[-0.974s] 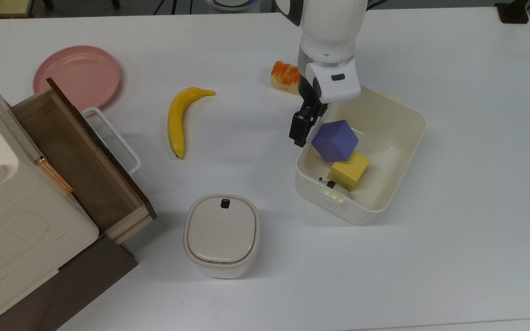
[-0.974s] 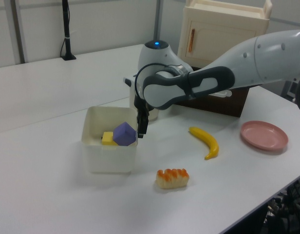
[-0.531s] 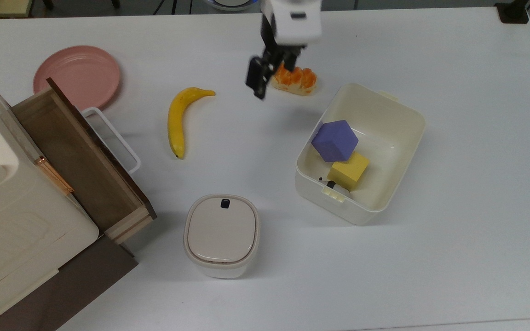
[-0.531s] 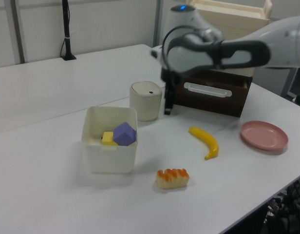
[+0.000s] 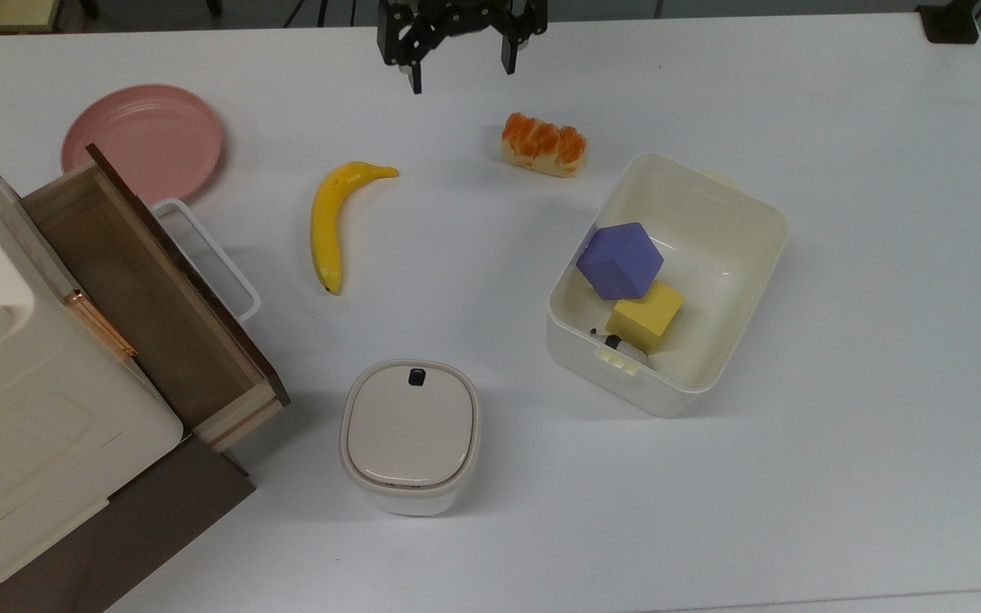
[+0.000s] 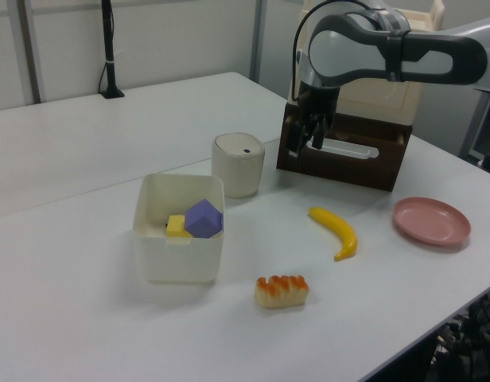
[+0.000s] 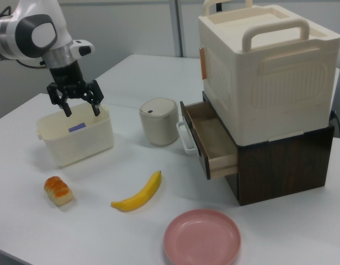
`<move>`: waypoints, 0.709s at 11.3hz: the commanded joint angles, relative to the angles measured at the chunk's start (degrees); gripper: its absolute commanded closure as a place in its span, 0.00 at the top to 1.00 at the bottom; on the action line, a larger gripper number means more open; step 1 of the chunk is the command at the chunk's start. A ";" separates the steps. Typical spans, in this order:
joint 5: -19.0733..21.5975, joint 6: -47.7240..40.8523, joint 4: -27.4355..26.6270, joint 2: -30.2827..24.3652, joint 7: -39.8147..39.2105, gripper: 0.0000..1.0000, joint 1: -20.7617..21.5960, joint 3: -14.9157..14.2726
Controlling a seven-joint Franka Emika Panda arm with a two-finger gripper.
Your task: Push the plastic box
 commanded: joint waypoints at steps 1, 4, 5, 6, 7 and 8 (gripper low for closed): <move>0.18 -0.97 -0.34 -2.54 12.53 1.00 -2.92 -0.82; 0.09 -1.50 -0.43 -3.42 21.52 1.00 -5.13 -0.83; 0.09 -1.59 -0.52 -3.34 21.27 1.00 -5.13 -0.83; 0.09 -1.41 -0.61 -3.16 21.00 1.00 -5.22 -0.83; 0.09 -0.89 -0.35 -2.72 20.74 1.00 -5.31 -1.44; 0.09 -0.71 0.61 -0.63 20.74 1.00 -5.22 -1.62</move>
